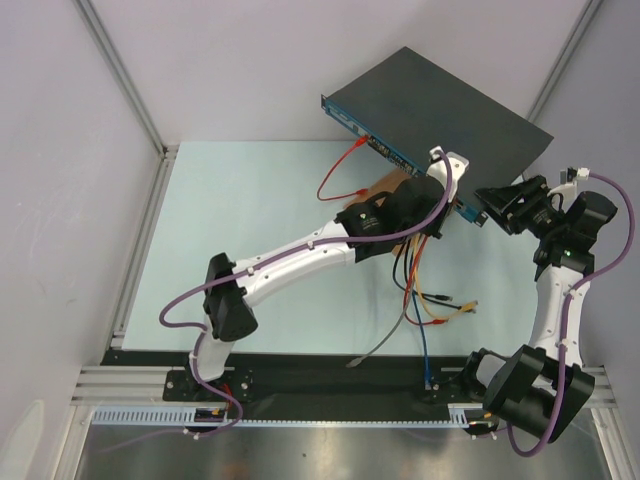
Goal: Insert the plug into the switch port
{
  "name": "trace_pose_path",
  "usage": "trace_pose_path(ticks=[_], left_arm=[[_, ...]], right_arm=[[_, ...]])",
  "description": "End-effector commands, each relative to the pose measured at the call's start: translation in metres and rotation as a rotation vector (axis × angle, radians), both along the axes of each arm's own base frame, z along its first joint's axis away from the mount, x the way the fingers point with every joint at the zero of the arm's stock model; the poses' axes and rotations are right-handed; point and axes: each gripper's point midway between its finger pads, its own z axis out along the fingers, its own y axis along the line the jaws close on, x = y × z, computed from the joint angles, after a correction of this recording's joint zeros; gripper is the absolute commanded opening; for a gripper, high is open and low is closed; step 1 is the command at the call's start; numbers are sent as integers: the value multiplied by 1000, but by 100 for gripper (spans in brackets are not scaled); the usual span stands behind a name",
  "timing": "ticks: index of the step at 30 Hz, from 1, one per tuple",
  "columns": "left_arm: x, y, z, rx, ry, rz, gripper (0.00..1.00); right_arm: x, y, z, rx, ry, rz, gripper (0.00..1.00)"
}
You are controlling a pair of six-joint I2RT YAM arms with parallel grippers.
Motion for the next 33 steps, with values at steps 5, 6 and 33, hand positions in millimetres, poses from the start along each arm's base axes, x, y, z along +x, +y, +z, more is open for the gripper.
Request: trace_pose_path(ticks=[5,6,33], left_arm=[[25,-42,53,-236,-130,-61,0],[25,-43,54,-236,-134,-62,0],[-49,96,74,-107,-135,-190,63]], right_arm=[[-9,41,-6,-48,-57,167,0],[-10,43,-6,-52,-59,172,0],[-15,-46,45,-125,-168,31,66]])
